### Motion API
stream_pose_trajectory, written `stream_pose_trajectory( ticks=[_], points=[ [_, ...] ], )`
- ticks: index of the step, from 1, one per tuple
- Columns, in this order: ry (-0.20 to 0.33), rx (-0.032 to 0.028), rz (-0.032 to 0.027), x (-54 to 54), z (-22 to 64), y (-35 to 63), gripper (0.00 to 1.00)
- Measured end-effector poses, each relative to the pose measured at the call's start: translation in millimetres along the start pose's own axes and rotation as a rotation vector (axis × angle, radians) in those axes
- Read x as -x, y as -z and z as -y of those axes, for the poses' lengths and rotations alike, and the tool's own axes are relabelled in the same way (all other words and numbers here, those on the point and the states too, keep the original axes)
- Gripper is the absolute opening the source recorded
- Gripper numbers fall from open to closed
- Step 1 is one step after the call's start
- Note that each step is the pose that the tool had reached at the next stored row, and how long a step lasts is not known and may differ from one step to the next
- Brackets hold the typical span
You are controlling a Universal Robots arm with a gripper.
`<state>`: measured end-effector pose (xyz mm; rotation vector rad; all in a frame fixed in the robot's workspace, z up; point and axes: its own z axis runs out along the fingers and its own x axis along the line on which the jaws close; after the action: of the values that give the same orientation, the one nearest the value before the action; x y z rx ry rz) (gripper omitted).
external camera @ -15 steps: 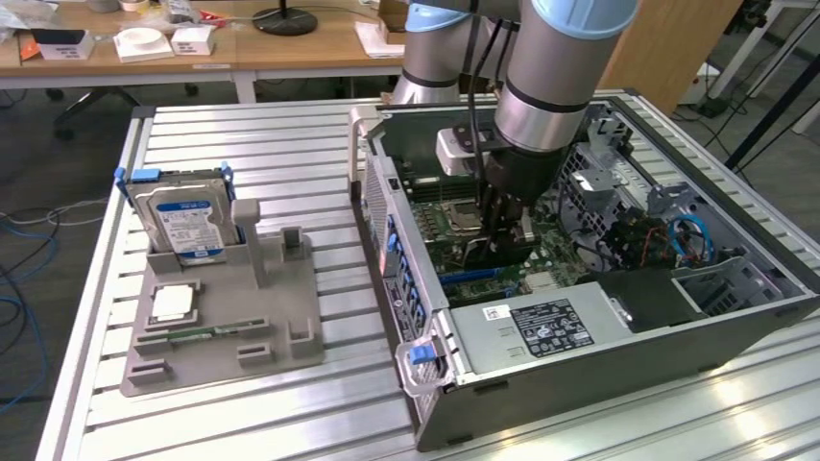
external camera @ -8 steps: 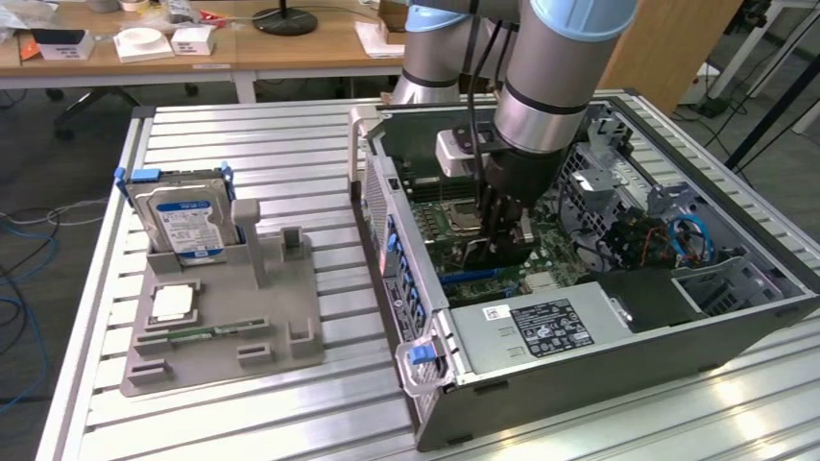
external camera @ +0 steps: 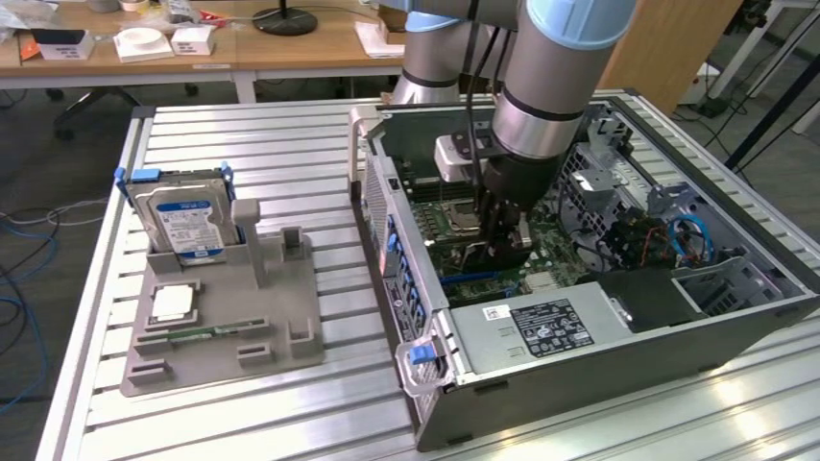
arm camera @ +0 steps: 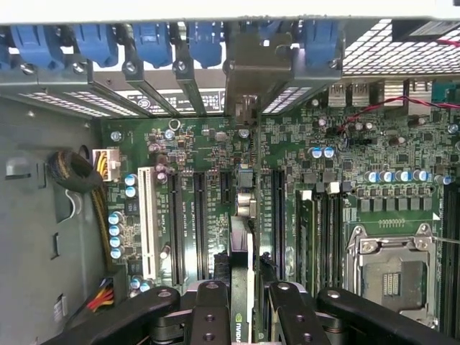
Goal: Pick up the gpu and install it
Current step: 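Insert the gpu into the slot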
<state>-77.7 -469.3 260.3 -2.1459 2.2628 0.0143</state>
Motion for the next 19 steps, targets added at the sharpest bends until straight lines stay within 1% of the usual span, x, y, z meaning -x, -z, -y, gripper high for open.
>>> stream_pose_trajectory(
  ticks=[9, 19],
  points=[
    [0.0, -0.0001, 0.0, 3.0, -1.8, -4.1, 0.26],
    [0.0, 0.0, 0.0, 3.0, -2.1, -9.2, 0.26]
  ],
)
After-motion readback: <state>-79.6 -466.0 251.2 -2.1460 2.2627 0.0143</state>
